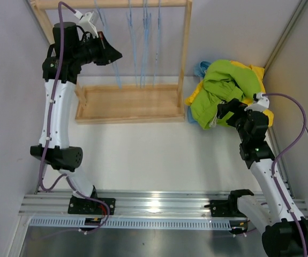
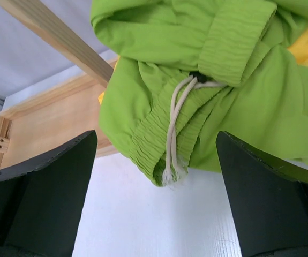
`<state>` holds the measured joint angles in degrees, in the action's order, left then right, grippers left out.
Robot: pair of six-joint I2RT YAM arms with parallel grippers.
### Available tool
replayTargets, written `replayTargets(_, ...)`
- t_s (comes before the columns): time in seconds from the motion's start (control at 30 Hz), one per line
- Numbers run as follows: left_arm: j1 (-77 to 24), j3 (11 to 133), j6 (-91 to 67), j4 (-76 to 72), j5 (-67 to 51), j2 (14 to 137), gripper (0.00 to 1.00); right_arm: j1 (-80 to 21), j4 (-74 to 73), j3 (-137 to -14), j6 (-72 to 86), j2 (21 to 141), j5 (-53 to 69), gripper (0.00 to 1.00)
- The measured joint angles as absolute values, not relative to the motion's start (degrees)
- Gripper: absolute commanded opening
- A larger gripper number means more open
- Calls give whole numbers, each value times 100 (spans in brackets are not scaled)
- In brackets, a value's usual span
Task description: Remove the shorts from the hanger
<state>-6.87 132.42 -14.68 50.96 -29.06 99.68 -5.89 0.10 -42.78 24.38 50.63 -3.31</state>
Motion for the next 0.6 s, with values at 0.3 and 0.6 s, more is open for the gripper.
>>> replayTargets(0.3, -515, 14239, -2862, 3647, -3522, 11784, 7, -858, -25, -3892, 2436, 5006, -290, 99)
replayTargets(0.6, -467, 14180, -3435, 3076, -3614, 12103, 51, -1046, -84, -3697, 2375, 4755, -276, 99)
